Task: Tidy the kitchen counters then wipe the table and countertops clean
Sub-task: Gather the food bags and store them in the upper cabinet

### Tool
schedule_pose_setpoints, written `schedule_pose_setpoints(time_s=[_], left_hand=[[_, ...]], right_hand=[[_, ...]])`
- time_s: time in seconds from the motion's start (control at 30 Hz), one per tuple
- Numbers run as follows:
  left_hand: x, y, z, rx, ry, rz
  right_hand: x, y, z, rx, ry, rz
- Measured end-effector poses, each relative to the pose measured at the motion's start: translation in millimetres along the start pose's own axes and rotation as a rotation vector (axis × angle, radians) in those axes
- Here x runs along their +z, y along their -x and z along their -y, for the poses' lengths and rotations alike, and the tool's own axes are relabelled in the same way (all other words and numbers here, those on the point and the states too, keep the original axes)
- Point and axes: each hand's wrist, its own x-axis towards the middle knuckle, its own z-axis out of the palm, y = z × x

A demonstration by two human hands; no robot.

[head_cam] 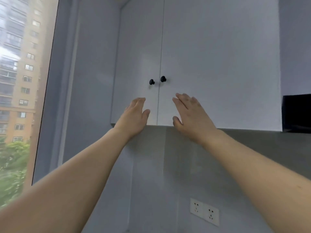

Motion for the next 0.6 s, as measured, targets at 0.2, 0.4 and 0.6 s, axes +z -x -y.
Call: schedule_pose_setpoints(time_s=[0.2, 0.4, 0.6], left_hand=[[0, -92, 14, 0.058, 0.072, -0.031], [27, -157, 8, 0.178, 0.160, -0.015], [72, -200, 10, 0.320, -0.127, -0.377]], right_hand=[[-9, -63, -39, 0.076, 0.308, -0.037], [3, -89, -74, 0.185, 0.539, 0.025], [28, -94, -83, 0.189, 0.658, -0.078]])
